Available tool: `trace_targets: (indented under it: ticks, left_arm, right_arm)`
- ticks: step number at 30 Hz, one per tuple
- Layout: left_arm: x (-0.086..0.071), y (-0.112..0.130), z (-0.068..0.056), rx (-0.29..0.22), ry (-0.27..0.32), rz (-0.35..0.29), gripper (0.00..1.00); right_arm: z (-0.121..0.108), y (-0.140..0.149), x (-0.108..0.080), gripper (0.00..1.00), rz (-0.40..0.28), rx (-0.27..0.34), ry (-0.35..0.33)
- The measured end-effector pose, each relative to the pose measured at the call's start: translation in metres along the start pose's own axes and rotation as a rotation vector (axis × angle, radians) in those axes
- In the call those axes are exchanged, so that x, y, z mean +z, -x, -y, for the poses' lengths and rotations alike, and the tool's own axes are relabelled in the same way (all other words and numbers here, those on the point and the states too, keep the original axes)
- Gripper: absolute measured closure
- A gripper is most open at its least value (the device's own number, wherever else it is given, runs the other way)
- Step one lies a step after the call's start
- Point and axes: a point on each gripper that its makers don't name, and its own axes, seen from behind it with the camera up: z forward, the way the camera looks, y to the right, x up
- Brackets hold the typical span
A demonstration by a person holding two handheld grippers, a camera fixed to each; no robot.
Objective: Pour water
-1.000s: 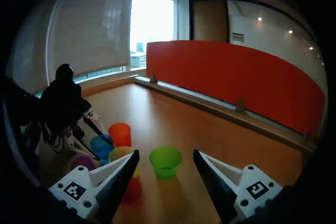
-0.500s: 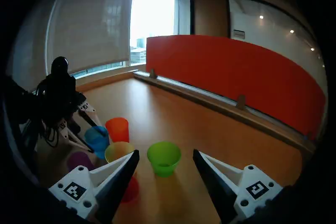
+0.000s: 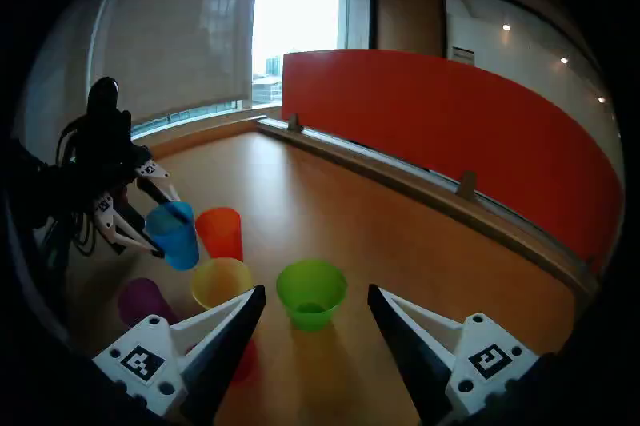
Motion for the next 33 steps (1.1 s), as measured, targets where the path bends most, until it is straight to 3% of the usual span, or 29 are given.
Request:
trace_targets:
  ticks: [14, 33]
  left_arm:
    - [-0.018, -0.027, 0.01, -0.007, -0.027, -0.07, 0.18]
    - [-0.034, -0.037, 0.015, -0.001, -0.054, -0.107, 0.18]
  right_arm:
    - [0.002, 0.02, 0.016, 0.0, 0.067, -0.04, -0.027]
    - [0.002, 0.045, 0.053, 0.01, 0.165, -0.064, -0.033]
